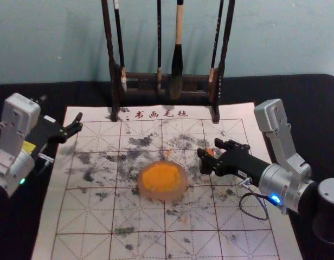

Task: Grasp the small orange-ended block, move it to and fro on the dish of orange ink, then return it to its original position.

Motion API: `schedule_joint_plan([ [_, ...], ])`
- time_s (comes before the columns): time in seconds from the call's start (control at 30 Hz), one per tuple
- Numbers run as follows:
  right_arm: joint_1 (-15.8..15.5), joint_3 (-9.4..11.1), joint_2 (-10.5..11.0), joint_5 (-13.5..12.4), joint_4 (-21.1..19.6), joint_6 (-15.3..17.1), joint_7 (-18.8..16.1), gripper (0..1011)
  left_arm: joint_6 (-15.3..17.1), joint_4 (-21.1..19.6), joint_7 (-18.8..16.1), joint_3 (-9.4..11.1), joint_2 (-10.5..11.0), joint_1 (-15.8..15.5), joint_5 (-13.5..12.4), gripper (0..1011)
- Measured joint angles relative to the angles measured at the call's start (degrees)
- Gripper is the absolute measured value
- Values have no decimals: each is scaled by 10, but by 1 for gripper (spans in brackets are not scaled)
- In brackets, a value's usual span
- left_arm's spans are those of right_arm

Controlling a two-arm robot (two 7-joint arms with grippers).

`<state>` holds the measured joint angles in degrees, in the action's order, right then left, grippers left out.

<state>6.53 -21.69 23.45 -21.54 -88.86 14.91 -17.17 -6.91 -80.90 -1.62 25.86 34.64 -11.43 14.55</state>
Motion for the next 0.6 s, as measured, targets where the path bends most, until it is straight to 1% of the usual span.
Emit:
schedule_joint_plan([
  [0.1,0,0,0,0,0,0,0,702,0,0,0,0,0,0,0,1001],
  [0.13,0,0,0,0,0,0,0,702,0,0,0,0,0,0,0,1001],
  [0.2,0,0,0,0,0,0,0,778,0,0,0,0,0,0,0,1001],
  [0.27,0,0,0,0,0,0,0,816,0,0,0,0,0,0,0,1001],
  [0.3,0,0,0,0,0,0,0,866,0,0,0,0,0,0,0,1001],
  [0.37,0,0,0,0,0,0,0,901,0,0,0,0,0,0,0,1001],
  [0.4,0,0,0,0,0,0,0,951,0,0,0,0,0,0,0,1001],
  [0.5,0,0,0,0,0,0,0,1002,0,0,0,0,0,0,0,1001],
  [0.6,0,0,0,0,0,0,0,1002,0,0,0,0,0,0,0,1001],
])
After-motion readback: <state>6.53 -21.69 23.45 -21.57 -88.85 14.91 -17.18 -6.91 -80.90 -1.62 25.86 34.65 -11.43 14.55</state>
